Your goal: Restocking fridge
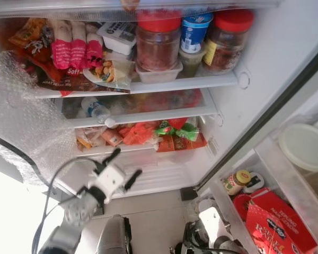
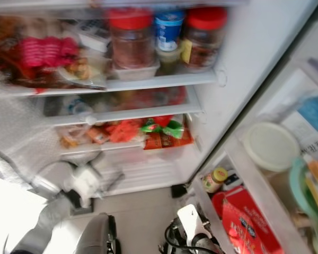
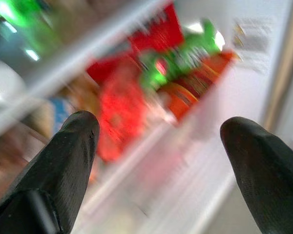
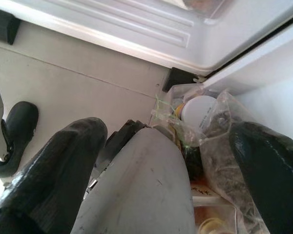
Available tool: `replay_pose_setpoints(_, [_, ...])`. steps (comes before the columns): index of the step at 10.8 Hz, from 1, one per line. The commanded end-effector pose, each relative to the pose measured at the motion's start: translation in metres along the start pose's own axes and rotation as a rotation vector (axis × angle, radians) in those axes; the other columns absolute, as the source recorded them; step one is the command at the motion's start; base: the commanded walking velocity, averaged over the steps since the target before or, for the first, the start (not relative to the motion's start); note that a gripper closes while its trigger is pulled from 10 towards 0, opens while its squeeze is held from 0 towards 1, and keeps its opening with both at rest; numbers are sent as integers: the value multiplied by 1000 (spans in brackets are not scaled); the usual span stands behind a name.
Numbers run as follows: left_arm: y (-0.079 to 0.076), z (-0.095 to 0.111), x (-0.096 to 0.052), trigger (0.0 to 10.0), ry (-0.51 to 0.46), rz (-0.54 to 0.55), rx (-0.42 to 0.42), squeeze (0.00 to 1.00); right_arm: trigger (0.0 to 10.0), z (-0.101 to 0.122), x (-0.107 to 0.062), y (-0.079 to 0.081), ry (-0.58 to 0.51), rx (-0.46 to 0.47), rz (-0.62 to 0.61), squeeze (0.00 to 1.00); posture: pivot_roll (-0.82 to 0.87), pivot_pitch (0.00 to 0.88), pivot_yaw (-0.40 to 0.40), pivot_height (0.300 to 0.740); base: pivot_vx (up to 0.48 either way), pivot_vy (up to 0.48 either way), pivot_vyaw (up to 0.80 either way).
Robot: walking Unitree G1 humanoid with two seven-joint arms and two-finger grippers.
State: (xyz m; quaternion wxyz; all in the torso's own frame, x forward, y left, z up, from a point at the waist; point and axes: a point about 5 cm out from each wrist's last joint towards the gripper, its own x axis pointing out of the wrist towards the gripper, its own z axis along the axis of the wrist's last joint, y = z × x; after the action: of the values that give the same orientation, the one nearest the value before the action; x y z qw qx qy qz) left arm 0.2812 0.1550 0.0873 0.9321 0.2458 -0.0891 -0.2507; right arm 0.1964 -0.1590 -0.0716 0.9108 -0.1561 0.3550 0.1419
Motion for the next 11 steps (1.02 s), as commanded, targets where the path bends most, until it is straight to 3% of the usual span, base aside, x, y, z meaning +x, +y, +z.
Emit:
replay_pose_setpoints(1, [-6,1,-1,10000,-1,-7,-15,0,10000,-55,-20,18,220,31,53,0,25,217,-50,634,0,0,0])
replay_pose_setpoints(2, [1,9,-5,10000,43,65,-10,0,10000,-54,-20,19,217,31,53,0,25,213,-51,634,0,0,0])
replay_pose_setpoints(3, [6,7,-2,10000,52,64,-6,0,10000,-53,-19,19,213,30,56,0,26,212,-53,634,0,0,0])
replay_pose_setpoints(5, [33,-8,6,10000,158,111,44,0,10000,-50,-18,17,205,30,56,0,21,211,-54,634,0,0,0])
replay_pose_setpoints(7, [50,-11,22,10000,182,145,4,0,10000,-50,-18,15,205,25,54,0,11,211,-57,634,0,0,0])
replay_pose_setpoints(11, [48,-19,35,10000,216,132,-36,0,10000,-50,-18,16,204,24,53,0,2,211,-61,634,0,0,0])
